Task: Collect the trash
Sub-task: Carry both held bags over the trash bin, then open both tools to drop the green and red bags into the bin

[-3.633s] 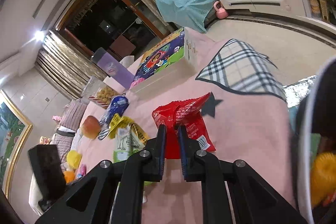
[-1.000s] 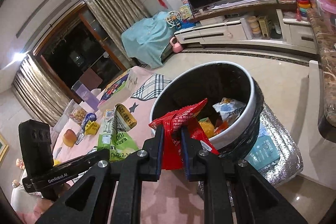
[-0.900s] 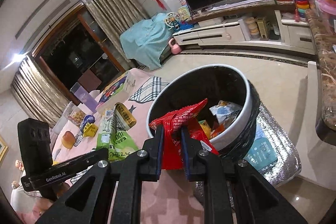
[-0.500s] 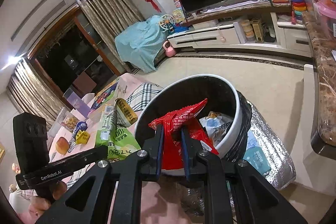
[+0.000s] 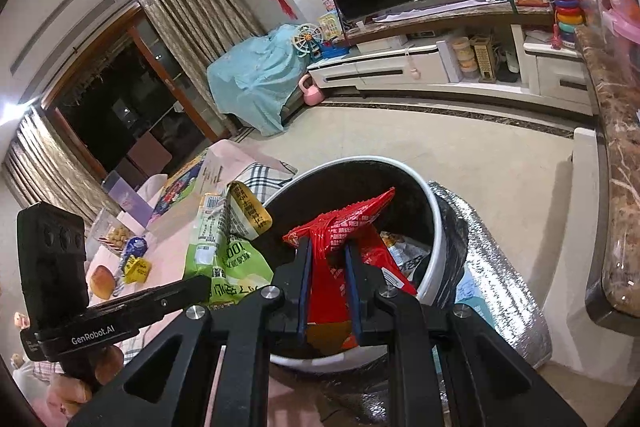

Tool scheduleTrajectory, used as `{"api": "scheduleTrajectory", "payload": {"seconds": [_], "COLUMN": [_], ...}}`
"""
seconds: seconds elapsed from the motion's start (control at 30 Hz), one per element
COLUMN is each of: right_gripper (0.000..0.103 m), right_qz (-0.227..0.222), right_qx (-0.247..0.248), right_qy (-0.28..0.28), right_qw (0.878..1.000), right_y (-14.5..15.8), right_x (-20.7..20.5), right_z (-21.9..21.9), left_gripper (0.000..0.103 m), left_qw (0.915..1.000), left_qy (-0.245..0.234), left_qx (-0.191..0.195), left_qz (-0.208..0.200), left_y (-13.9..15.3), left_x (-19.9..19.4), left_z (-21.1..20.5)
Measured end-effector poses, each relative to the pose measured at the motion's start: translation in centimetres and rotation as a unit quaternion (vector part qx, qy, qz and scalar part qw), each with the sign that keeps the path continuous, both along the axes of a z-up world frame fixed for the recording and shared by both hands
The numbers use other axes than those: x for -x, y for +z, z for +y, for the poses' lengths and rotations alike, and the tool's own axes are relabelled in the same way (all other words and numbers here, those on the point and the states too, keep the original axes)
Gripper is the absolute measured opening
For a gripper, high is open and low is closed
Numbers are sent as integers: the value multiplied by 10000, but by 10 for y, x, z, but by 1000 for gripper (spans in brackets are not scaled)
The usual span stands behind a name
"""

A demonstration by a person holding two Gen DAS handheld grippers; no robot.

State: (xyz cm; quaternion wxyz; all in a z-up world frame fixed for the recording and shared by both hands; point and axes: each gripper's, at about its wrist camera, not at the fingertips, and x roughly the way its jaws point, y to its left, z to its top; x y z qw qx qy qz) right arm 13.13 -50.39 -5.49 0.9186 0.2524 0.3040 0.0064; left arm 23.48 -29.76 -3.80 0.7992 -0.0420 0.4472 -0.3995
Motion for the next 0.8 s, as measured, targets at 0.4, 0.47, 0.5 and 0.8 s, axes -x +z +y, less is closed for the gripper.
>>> {"api": "scheduleTrajectory", "payload": {"seconds": [0.4,0.47,0.5,0.8], "right_gripper": [16,16,16,16], "right_qz": [196,211,226,328], "right_qx": [38,38,63,105], "right_qy": [13,15,7,-39], "right_qw": [9998,9998,9997,9994], "right_y": [-8,-9,-9,-13], "right_x": [-15,-16,-17,-21], "right_z": [1,0,0,-6], "left_gripper": [5,5,5,6], "left_qw": [9999,9998,9998,9993], "left_qy": [-32,-13,-6,103], "left_qx": [-79,-54,-46,-37], "left_qz": [134,197,218,360], "left_y": [-9,-11,-12,-18], "left_x": [-13,-16,-17,-25], "left_z": [-8,-8,-8,-10]}}
